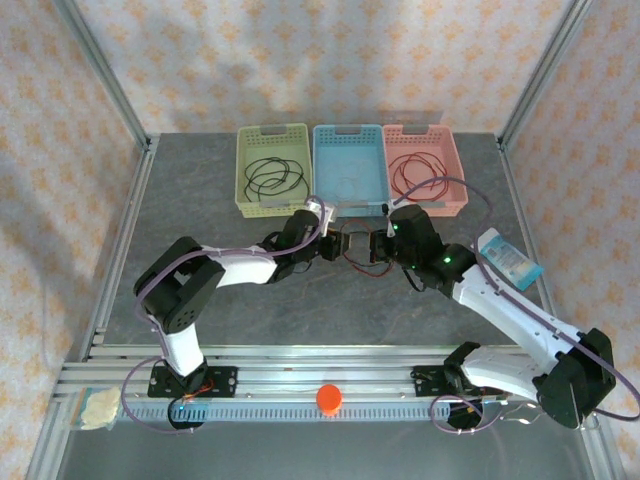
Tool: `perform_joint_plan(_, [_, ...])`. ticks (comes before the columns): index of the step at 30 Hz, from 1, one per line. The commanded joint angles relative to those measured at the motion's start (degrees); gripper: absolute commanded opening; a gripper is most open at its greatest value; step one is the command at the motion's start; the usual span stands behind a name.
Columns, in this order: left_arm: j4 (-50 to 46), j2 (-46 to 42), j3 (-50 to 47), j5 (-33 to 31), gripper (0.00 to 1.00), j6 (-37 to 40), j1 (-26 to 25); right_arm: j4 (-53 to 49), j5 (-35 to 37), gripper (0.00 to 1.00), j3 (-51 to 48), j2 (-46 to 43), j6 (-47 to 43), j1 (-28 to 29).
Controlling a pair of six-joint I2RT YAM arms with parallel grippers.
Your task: Untangle the cables
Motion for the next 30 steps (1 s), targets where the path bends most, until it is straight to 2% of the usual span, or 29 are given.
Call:
perform_joint_plan(1, [4.49, 1.21, 2.09, 1.17, 0.32, -0.78, 0.57, -0.57, -0.23, 0.00, 1.94, -1.59, 0.26, 0.16])
perform_joint_plan(7, [4.64, 0.20, 2.34, 0.81, 0.07, -1.69, 0.62, -0.83, 0.92, 0.00, 2.08, -2.14, 0.29, -0.11])
perform_joint_plan(9, [4.04, -0.83, 2.02, 0.01, 0.01, -1.85, 0.64, -0.74, 1.27, 0.00, 2.15, -2.53, 0.23, -0.20])
perform_joint_plan(12, [3.04, -2.60, 1.42, -1.21, 0.00, -1.72, 0.73, -0.92, 2.85, 0.02, 3.07, -2.92, 0.12, -0.37])
perform_joint_plan(14, [2.48, -4.01, 0.85, -1.78, 0.00, -1.85, 0.73, -0.92, 4.32, 0.13, 3.94, -3.37, 0.06, -0.37])
perform_joint_plan(19, [0.10, -9.69, -1.12, -4.27, 0.00, -1.41, 0.73, -1.33, 9.94, 0.55, 5.91, -5.55, -0.22, -0.93])
perform_joint_plan(22, [-3.85, -13.11, -1.09, -5.99, 0.00, 0.47, 0.73, -1.66, 9.44, 0.74, 6.87, -6.62, -1.75, -1.96])
perform_joint_plan(25, [-8.50, -16.08, -0.30, -7.41, 0.00, 3.10, 0.73, -3.28, 4.19, 0.83, 8.64, -5.41, -5.06, -2.83])
perform_joint_plan(30, [-15.85, -20.94, 1.91, -10.84, 0.00, 6.61, 0.73, -4.14, 1.78, 0.86, 10.41, -3.20, -7.22, -3.27])
